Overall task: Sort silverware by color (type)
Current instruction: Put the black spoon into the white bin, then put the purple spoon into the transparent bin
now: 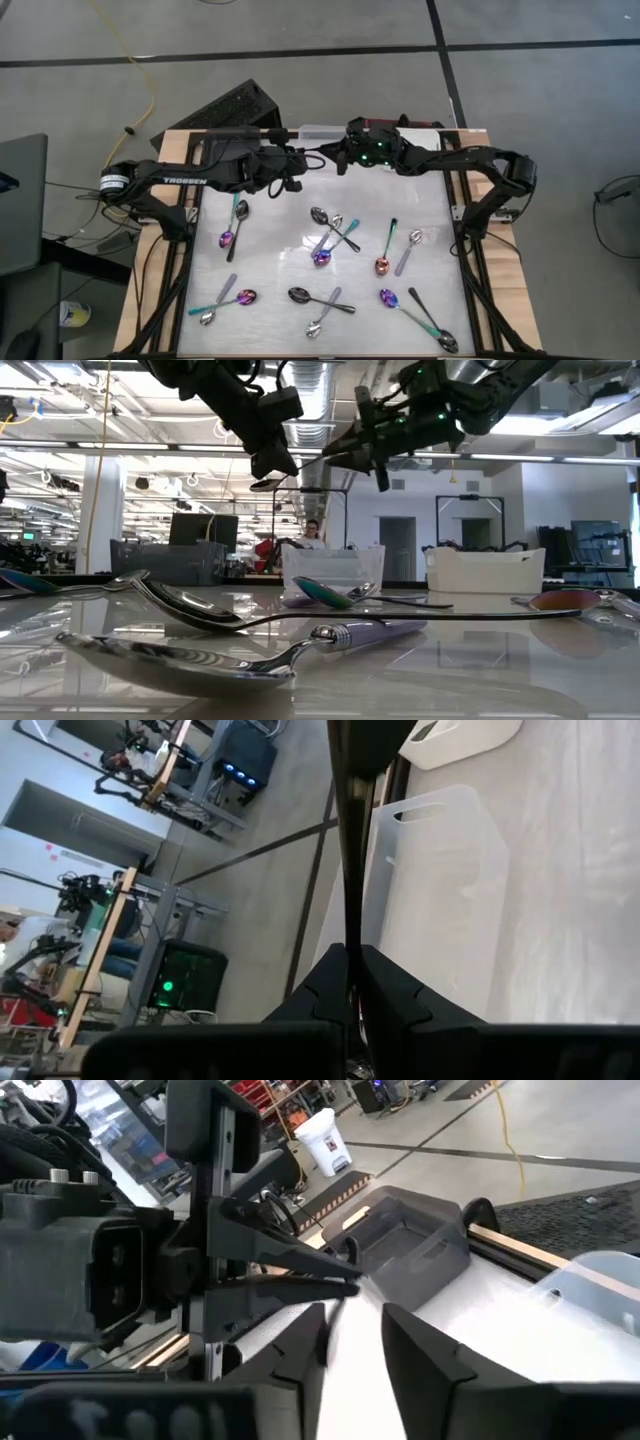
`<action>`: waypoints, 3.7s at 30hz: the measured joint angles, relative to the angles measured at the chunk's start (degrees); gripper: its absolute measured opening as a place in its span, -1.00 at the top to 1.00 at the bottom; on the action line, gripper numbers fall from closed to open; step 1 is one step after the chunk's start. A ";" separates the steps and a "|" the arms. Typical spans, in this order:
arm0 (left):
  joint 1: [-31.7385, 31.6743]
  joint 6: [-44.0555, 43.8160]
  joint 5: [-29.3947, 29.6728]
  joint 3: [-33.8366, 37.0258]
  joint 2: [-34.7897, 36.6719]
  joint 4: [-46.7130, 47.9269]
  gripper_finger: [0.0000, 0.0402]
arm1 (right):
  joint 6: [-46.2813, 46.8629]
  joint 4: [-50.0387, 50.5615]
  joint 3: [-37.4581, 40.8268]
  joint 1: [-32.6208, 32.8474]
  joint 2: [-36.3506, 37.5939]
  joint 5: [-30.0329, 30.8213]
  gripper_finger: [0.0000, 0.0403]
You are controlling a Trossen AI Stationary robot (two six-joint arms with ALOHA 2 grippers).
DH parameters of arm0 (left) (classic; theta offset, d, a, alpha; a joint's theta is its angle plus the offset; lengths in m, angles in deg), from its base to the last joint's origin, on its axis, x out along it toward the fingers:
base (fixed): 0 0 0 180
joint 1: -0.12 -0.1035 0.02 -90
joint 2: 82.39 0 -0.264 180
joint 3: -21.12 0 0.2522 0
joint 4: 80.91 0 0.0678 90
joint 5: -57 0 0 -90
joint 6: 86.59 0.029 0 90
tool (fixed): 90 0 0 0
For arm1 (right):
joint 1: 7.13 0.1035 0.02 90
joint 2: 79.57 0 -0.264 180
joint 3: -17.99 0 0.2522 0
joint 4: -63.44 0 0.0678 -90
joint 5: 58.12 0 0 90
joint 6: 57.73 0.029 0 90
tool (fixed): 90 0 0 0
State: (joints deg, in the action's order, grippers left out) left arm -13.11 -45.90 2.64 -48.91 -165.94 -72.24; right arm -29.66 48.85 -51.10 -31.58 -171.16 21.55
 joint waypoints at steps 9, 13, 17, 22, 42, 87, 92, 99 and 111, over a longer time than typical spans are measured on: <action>0.06 -1.09 1.68 -0.07 0.00 2.74 1.00 | -2.18 1.55 -1.78 -0.04 -0.83 0.02 0.85; -0.03 -1.28 0.58 -0.07 0.00 2.72 0.98 | -3.65 2.04 -1.78 -0.07 -0.83 0.02 0.89; 0.00 -1.65 0.11 -0.07 -0.02 2.89 0.94 | -3.53 3.23 -1.78 -0.02 -0.80 -0.02 0.89; 0.06 -2.11 -5.10 -0.07 -0.02 3.53 0.82 | -4.47 5.28 -1.73 -0.03 -0.58 -0.07 0.89; -3.47 -13.54 -9.30 1.16 15.95 19.43 0.33 | -17.95 52.86 -1.71 -21.35 27.36 5.21 0.89; -7.02 -12.90 -18.11 8.52 17.79 10.35 0.35 | -21.71 67.37 -0.60 -29.59 31.67 3.58 -0.12; -7.02 -15.16 -32.29 8.97 17.79 14.93 0.35 | -22.21 69.86 -0.60 -20.48 32.91 -11.57 -0.06; -5.76 -21.19 -56.93 16.86 17.77 3.76 0.35 | -22.15 70.98 -0.57 0.21 29.40 -9.08 0.01; -0.50 -27.20 -51.36 20.89 17.75 0.45 0.35 | -25.51 62.19 -0.53 23.19 18.90 -7.34 0.05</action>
State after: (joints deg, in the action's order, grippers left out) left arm -13.61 -73.10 -48.72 -28.02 -148.19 -71.79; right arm -55.17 111.04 -51.63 -8.38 -152.26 14.21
